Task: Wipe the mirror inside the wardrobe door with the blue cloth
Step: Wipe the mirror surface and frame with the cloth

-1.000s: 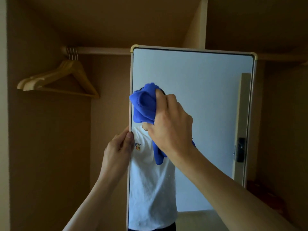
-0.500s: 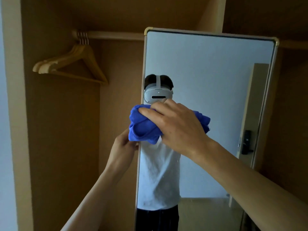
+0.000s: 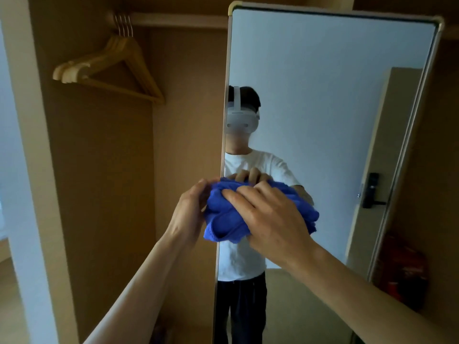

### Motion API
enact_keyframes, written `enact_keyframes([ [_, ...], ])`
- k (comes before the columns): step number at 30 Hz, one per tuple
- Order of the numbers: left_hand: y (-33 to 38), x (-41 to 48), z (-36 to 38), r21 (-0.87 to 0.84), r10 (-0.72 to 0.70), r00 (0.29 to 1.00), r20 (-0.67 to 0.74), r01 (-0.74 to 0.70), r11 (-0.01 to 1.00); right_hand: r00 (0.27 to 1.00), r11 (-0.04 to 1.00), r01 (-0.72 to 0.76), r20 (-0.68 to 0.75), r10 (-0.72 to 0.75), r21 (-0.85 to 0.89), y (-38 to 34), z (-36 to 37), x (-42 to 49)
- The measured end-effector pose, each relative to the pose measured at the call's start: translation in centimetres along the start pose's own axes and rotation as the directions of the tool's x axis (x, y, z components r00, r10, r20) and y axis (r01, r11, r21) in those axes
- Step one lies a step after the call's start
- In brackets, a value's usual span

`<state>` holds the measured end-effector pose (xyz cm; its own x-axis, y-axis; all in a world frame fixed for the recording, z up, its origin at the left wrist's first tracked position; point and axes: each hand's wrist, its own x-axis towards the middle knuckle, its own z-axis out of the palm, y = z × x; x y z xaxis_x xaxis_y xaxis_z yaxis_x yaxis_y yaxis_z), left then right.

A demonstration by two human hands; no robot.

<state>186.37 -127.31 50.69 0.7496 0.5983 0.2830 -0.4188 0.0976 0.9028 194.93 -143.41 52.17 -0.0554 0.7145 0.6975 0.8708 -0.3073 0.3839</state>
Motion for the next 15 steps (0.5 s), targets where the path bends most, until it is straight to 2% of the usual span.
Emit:
enact_keyframes([
  [3, -0.4, 0.4, -0.2, 0.077, 0.036, 0.999, 0.001, -0.036, 0.996, 0.996, 0.999, 0.041, 0.08, -0.041, 0.008, -0.8, 1.1, -1.5],
  [6, -0.6, 0.1, -0.3, 0.175, 0.074, 0.997, 0.027, -0.078, 0.981, 0.992, 0.997, 0.075, 0.103, -0.074, 0.0, -0.8, 0.9, -1.9],
  [15, -1.8, -1.0, -0.4, 0.201, 0.128, 0.987, 0.097, -0.146, 0.969, 0.998, 0.998, -0.01, -0.064, 0.006, -0.057, 2.1, -3.9, 1.8],
])
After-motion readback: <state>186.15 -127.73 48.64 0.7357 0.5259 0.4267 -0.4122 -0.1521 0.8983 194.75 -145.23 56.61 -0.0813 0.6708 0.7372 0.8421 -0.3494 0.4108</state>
